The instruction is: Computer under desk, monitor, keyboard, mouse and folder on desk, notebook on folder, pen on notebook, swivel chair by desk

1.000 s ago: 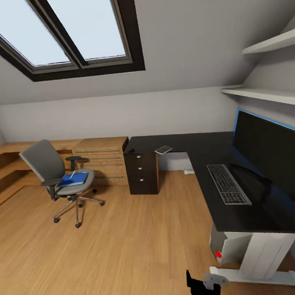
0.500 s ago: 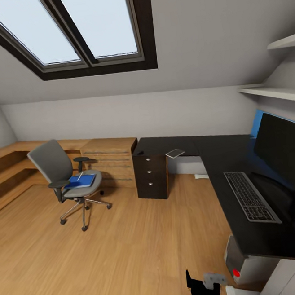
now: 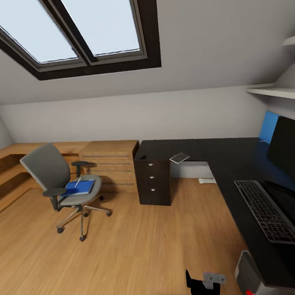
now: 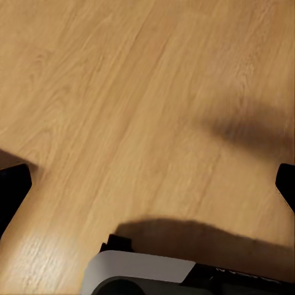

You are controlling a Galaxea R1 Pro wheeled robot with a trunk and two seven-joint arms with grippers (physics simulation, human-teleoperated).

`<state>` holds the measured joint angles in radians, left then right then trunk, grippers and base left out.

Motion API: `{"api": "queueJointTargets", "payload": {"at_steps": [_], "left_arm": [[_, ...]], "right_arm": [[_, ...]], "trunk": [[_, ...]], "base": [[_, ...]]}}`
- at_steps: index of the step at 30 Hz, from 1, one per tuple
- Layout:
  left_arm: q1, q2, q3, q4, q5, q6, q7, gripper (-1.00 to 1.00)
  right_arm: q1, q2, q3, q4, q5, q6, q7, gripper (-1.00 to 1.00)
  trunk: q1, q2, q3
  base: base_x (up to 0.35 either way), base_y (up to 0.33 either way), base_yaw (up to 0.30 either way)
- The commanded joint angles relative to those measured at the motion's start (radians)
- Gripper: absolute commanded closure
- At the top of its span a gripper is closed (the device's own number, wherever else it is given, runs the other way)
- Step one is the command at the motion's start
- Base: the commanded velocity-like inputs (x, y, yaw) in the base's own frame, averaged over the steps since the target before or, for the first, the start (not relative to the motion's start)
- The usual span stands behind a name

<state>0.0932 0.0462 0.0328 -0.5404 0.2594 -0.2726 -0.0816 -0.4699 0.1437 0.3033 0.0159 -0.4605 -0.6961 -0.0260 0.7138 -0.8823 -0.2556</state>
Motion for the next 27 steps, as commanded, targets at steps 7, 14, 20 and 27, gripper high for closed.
{"api": "queueJointTargets", "payload": {"at_steps": [7, 14, 20, 27], "left_arm": [[0.000, 0.000, 0.003, -0.001, 0.011, 0.001, -0.009, -1.00], [0.000, 0.000, 0.003, -0.001, 0.011, 0.001, -0.009, -1.00], [0.000, 0.000, 0.003, -0.001, 0.011, 0.001, -0.008, -1.00], [0.000, 0.000, 0.003, -0.001, 0.011, 0.000, -0.008, -1.00]], "right_arm": [[-0.001, -0.001, 0.008, 0.001, -0.006, -0.003, -0.003, -1.00], [-0.001, -0.001, 0.008, 0.001, -0.006, -0.004, -0.003, -1.00], [-0.001, -0.001, 0.008, 0.003, -0.006, -0.041, -0.003, -1.00], [-0.001, -0.001, 0.008, 0.004, -0.006, -0.065, -0.003, -1.00]], "trunk": [[0.001, -0.001, -0.001], [0.001, -0.001, -0.001], [0.001, -0.001, 0.004], [0.001, -0.001, 0.014]], "base": [[0.323, 0.000, 0.214], [0.323, 0.000, 0.264], [0.325, 0.000, 0.161], [0.330, 0.000, 0.029]]}}
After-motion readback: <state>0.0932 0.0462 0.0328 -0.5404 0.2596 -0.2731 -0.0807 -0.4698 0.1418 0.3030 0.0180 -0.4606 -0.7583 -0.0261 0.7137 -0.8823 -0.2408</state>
